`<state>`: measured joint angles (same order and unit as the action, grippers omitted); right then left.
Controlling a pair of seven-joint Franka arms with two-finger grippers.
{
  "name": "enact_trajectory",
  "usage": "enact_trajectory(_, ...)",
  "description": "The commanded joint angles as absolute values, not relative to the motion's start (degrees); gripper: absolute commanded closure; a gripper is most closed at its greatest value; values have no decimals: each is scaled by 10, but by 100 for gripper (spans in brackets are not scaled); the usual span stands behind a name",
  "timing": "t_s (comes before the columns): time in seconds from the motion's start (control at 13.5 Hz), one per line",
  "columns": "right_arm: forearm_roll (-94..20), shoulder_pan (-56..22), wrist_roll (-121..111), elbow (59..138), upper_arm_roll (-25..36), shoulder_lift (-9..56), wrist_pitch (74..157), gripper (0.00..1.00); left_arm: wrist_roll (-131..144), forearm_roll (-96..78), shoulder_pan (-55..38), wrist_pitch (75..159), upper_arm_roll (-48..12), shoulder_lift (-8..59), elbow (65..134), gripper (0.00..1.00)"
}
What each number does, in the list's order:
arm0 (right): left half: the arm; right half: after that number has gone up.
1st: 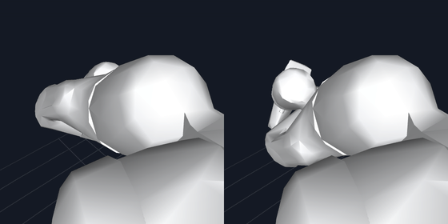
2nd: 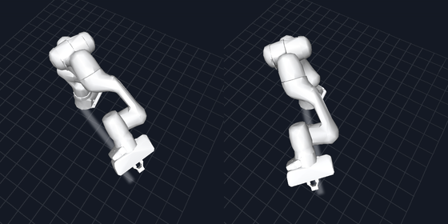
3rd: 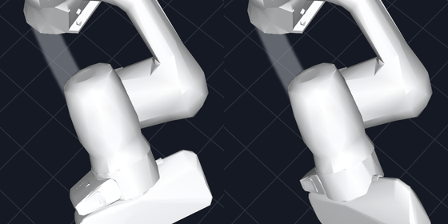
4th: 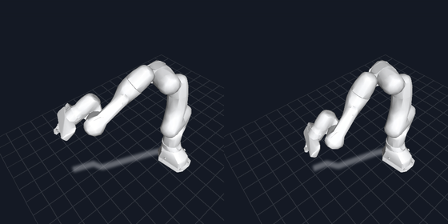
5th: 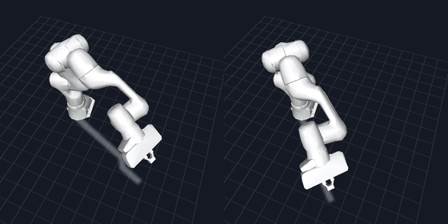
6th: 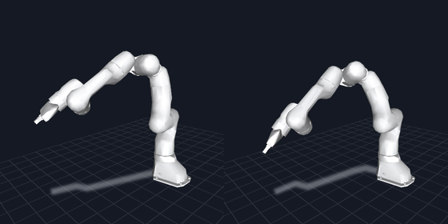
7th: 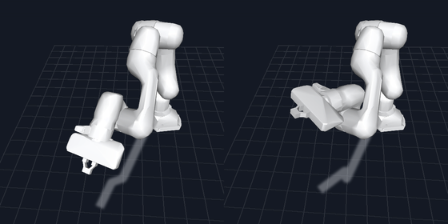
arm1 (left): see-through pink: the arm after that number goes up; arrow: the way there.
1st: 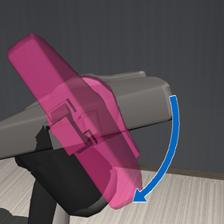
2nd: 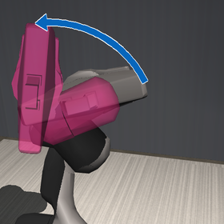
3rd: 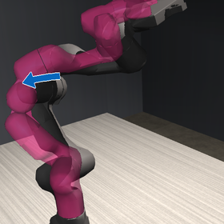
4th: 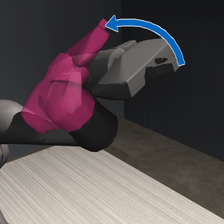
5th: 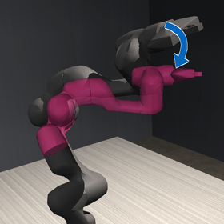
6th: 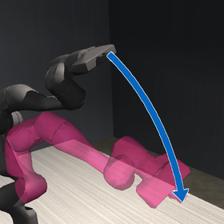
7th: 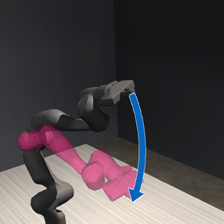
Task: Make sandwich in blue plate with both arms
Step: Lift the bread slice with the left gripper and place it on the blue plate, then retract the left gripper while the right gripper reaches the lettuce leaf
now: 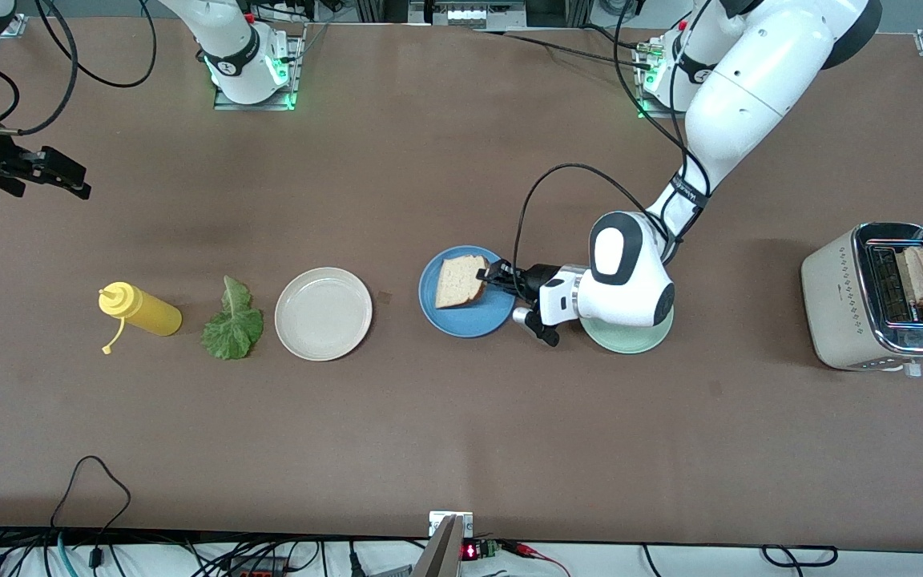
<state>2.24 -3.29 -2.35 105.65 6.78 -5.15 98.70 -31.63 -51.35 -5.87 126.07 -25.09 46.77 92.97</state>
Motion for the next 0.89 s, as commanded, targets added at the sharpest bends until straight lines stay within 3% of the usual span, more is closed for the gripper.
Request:
enact_trajectory(0.0,28,-34,-22,1031,66,-35,978,0,-336,-519,-43,1251,-238,445,932,0)
enact_trajectory(0.37,28,-34,-15,1034,66,-17,985,0,-320,-285,7,1155,-207,369,924,0)
enact_trajectory(0.81,11,-75,-15,1035,65,113,1068,0,-232,70,11,1050,-193,269,897,0)
